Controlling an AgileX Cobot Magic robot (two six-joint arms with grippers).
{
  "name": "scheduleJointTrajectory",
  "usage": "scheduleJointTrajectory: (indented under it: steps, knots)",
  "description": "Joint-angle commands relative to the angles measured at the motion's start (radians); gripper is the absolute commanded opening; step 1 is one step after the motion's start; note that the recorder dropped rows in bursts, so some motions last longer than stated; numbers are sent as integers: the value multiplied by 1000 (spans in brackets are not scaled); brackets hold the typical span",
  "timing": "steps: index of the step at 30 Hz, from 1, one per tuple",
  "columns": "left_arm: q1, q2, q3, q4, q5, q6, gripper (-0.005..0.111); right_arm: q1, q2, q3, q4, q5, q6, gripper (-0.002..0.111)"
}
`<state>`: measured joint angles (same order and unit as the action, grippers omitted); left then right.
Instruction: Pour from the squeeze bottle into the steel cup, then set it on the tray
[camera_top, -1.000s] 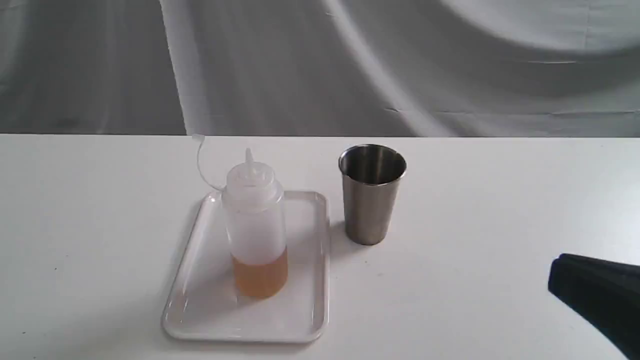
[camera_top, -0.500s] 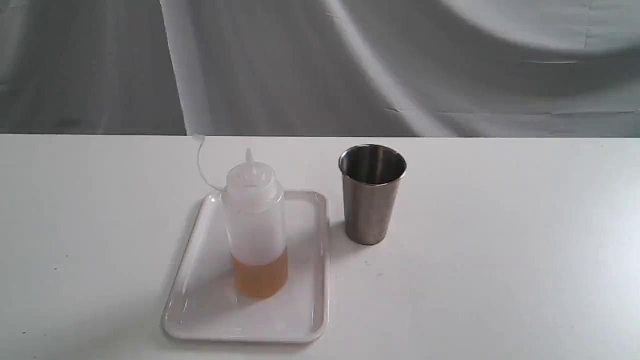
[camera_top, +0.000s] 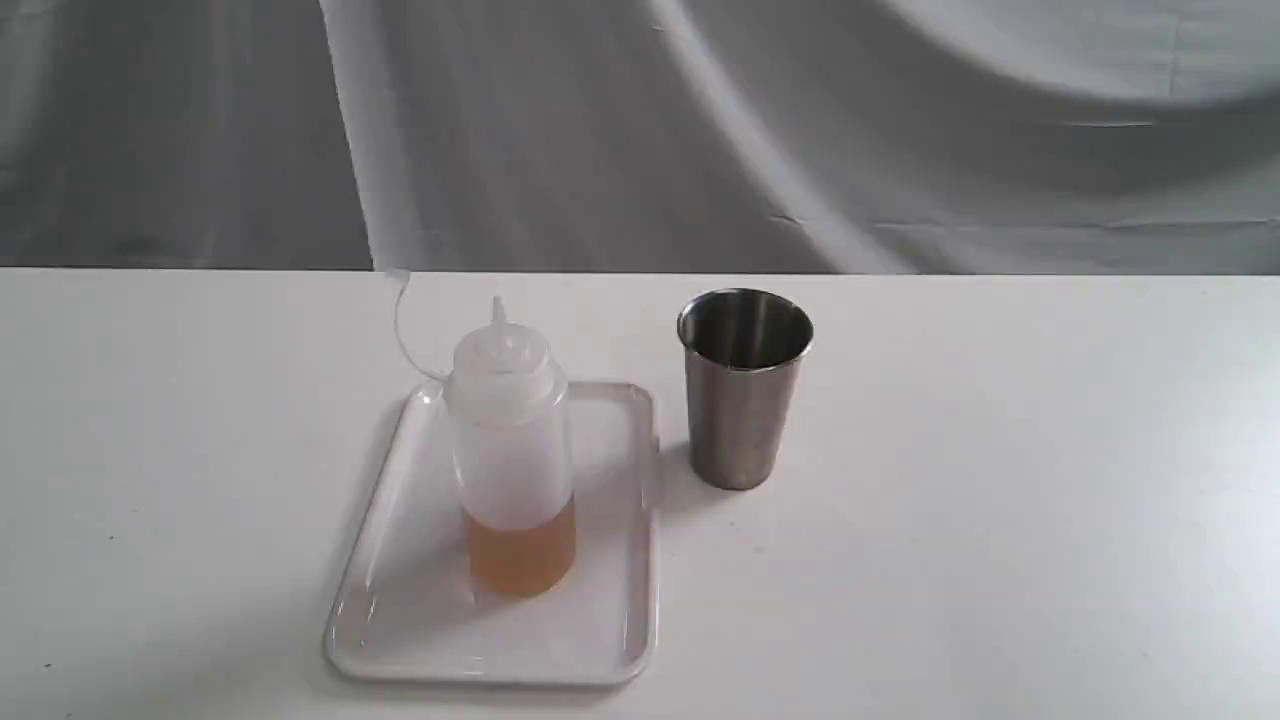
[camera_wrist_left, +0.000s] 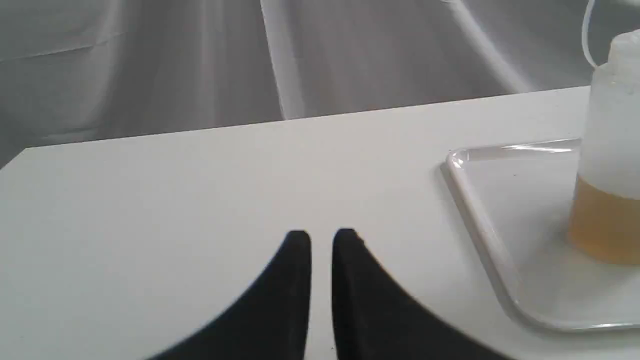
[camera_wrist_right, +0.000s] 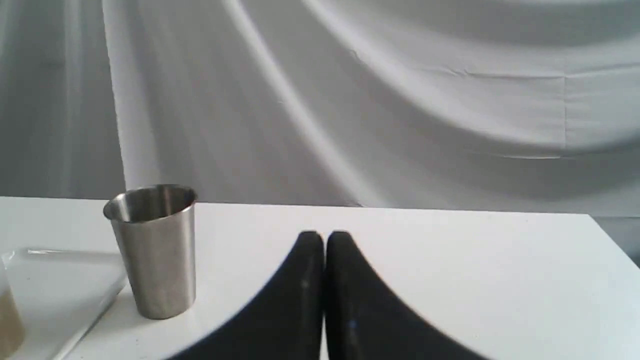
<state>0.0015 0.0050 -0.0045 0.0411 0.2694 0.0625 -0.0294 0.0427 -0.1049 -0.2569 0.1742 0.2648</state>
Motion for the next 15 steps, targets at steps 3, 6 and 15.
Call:
scheduleJointTrajectory:
  steps: [3,6,15]
  knots:
    - [-1,-5,4,2,-7,-2,8,-8,-17,78,5,-38,0,0]
    - [-1,-5,4,2,-7,-2,8,-8,-17,105,5,-42,0,0]
    - [-1,-5,4,2,-7,-2,8,-8,-43,105,5,11,0,0]
